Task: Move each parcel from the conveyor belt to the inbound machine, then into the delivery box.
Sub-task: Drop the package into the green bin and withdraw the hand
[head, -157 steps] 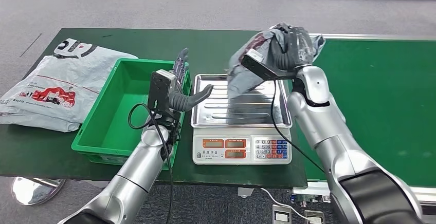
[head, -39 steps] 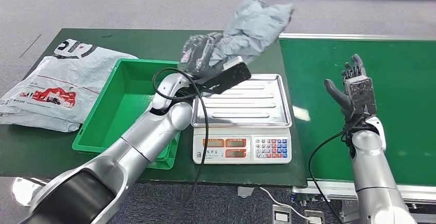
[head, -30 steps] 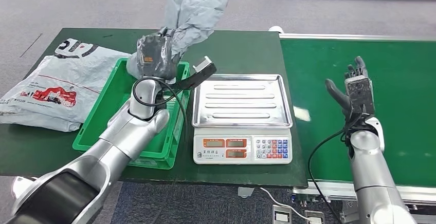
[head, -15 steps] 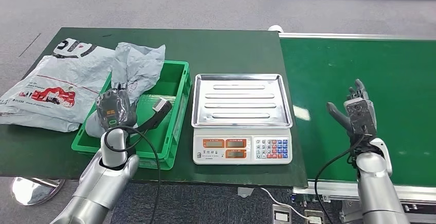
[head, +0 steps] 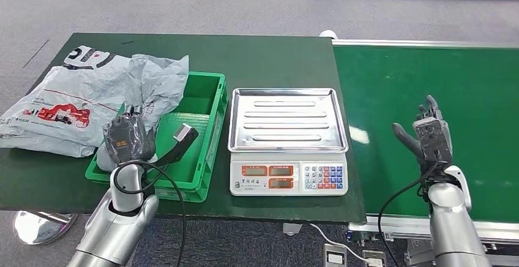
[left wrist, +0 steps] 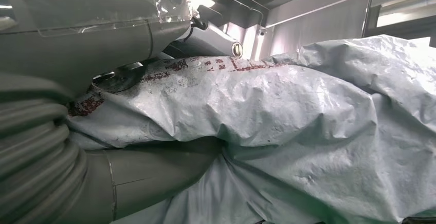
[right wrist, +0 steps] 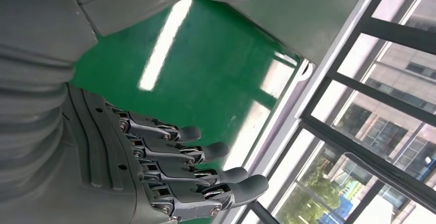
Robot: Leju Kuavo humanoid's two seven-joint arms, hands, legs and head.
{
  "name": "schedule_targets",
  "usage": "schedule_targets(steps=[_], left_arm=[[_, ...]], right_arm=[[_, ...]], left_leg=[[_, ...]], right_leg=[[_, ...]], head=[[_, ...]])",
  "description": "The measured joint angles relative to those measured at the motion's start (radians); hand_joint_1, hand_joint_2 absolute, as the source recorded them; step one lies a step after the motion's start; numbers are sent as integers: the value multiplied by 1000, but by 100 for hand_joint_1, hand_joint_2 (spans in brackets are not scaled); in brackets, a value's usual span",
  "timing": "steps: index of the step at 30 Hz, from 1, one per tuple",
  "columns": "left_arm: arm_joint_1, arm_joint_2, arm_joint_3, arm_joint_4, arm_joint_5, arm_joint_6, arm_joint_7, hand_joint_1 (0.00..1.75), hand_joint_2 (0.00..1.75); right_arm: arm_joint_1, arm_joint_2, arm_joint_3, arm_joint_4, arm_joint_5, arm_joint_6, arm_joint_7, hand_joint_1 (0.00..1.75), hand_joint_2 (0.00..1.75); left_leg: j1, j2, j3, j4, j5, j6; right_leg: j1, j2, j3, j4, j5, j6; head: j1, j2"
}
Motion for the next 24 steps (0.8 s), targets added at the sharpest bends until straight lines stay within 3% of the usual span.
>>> schedule_targets(steps=[2, 9, 13, 17, 24], left_arm=[[10, 4, 0, -9, 0, -16, 11, 0, 175], [64, 0, 38, -79, 10, 11, -83, 0, 175], [38, -31, 72, -98, 200, 0, -268, 0, 175], [-45, -77, 75, -90, 425, -52, -404, 0, 0], [-180, -138, 75, -18, 718, -181, -536, 0, 0]], right_arm=[[4, -3, 0, -3, -6, 5, 0, 0, 175], [21, -7, 0, -24, -5, 18, 10, 0, 175], [7, -1, 3, -30, 28, 18, 36, 0, 175], [-29, 11, 8, -30, 67, 16, 55, 0, 175], [-90, 49, 10, -17, 147, 11, 81, 0, 175]], left_leg=[[0, 0, 0, 0, 0, 0], [0, 0, 0, 0, -1, 0], [0, -1, 0, 0, 0, 0], [0, -1, -1, 0, 2, 2], [0, -1, -1, 0, 4, 1]], right_leg=[[0, 0, 0, 0, 0, 0], [0, 0, 0, 0, 0, 0], [0, -2, 0, 0, 0, 0], [0, -3, 1, 0, 1, 0], [0, -3, 1, 0, 4, 0]], head=[[0, 0], [0, 0], [0, 0], [0, 0], [0, 0]])
